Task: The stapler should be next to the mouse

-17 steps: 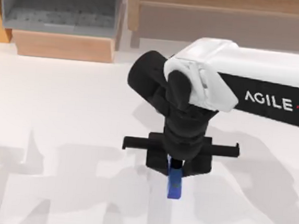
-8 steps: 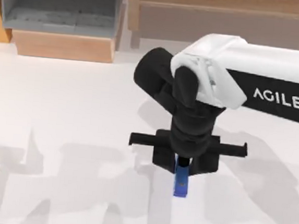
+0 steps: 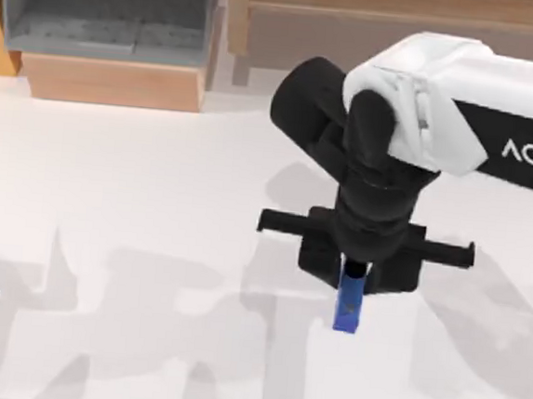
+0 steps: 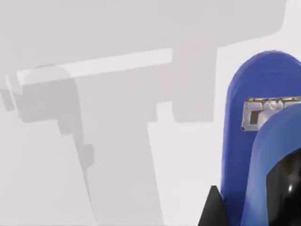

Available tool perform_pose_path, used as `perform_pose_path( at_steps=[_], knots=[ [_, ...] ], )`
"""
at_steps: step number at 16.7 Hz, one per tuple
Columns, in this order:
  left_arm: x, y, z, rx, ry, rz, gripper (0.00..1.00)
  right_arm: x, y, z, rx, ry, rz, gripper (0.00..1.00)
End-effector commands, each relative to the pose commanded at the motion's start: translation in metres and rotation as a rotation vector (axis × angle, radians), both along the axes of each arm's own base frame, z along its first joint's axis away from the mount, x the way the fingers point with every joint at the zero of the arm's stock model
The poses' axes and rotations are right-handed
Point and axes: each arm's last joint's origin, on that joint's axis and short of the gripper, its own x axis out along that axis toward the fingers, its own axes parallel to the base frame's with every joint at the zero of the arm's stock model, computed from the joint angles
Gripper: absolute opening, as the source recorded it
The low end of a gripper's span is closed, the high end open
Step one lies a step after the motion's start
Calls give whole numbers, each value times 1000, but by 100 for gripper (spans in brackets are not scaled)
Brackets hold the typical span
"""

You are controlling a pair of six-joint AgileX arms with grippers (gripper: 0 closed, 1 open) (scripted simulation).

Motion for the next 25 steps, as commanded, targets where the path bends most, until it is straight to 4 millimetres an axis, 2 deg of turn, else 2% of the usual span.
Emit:
perform_pose_path(
  at_steps=[4, 8, 14, 18, 22, 25],
  knots=[
    [0, 0, 0, 0, 0, 0, 100, 3, 2, 4, 27, -19, 8, 0],
    [0, 0, 0, 0, 0, 0, 100, 4, 12, -2, 58, -29, 51, 0],
    [0, 0, 0, 0, 0, 0, 100, 0, 30, -36, 55, 3, 125, 0],
    [0, 0, 0, 0, 0, 0, 100, -5, 32, -62, 18, 50, 145, 0],
    [0, 0, 0, 0, 0, 0, 100, -5, 32, -62, 18, 50, 145, 0],
    [0, 0, 0, 0, 0, 0, 100, -5, 32, -62, 18, 50, 145, 23]
  ],
)
